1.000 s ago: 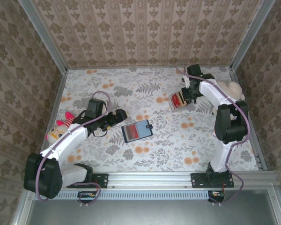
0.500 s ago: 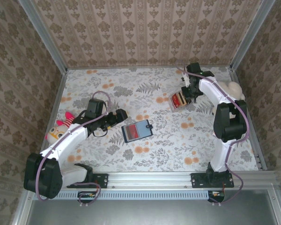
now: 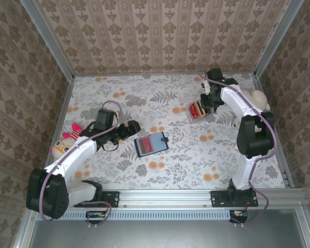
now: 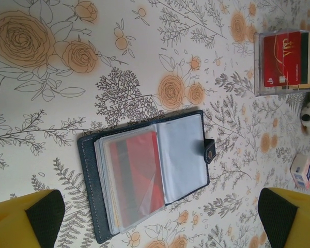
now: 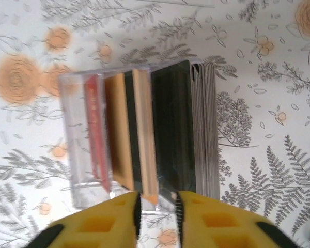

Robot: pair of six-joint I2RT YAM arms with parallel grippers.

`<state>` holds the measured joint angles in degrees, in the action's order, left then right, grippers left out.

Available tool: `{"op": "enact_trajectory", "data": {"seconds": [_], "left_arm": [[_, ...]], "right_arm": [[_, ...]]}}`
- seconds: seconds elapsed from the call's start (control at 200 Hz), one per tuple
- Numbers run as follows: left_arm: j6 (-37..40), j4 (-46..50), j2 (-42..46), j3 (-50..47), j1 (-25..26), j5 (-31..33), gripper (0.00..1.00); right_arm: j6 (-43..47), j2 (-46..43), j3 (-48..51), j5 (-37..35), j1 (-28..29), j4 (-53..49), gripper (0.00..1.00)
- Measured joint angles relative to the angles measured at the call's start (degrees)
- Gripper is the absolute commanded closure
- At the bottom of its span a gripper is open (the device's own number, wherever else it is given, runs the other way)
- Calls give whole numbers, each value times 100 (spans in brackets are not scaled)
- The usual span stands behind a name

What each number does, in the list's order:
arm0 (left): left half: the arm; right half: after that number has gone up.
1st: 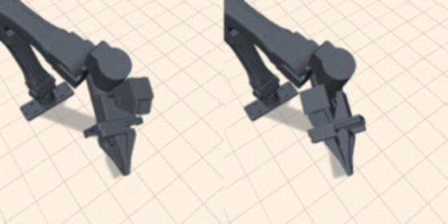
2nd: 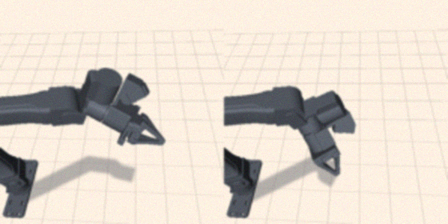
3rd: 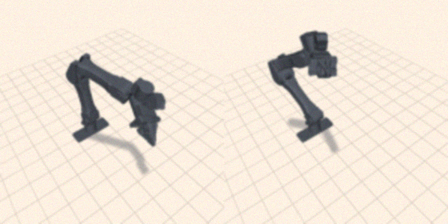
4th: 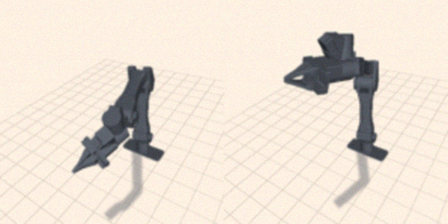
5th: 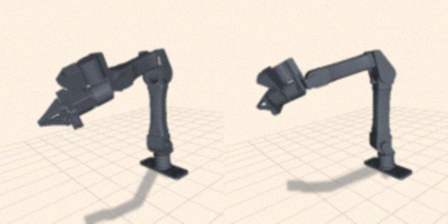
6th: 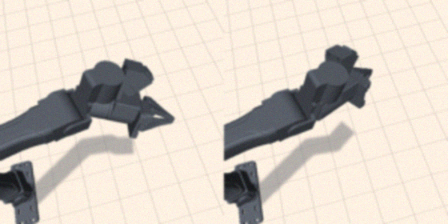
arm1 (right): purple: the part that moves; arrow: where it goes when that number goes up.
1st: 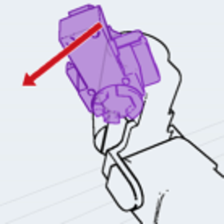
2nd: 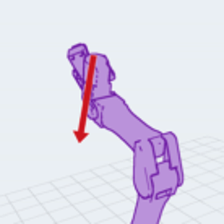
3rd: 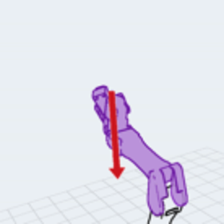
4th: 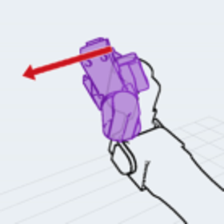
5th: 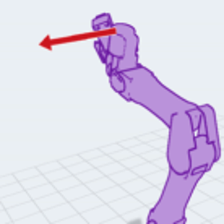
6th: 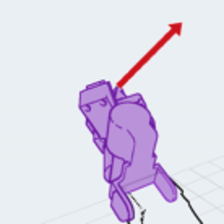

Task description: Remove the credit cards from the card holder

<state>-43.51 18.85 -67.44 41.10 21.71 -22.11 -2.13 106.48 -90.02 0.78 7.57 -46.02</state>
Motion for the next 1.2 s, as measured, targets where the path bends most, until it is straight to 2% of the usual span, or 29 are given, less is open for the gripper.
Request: {"op": "enact_trajectory", "data": {"seconds": [0.13, 0.2, 0.31, 0.385, 0.58, 0.8, 0.97, 1.2], "left_arm": [[-63, 0, 0, -52, 101, 131, 0], [-131, 2, -11, -70, 245, 223, 2], [-299, -7, -103, -96, 575, 439, 8], [-505, -31, -221, -142, 809, 584, 17], [-962, -328, -645, -339, 1058, 752, 34], [-1239, -573, -1202, -339, 1132, 848, 52], [-1287, -608, -1320, -339, 1132, 920, 60], [-1314, -717, -1488, -339, 1132, 953, 67]], "right_arm": [[-575, -905, 723, 592, 120, 426, 52], [-914, -1410, 1163, 994, 275, 739, 51], [-1456, -1825, 1690, 1554, 564, 1248, 50], [-1762, -1862, 1952, 1843, 820, 1532, 51], [-2389, -1526, 2194, 2234, 1853, 2050, 54], [-2855, -505, 2144, 2374, 2798, 2518, 62], [-2988, 44, 2026, 2382, 3182, 2511, 66], [-3069, 444, 1853, 2459, 3388, 2518, 71]]}}
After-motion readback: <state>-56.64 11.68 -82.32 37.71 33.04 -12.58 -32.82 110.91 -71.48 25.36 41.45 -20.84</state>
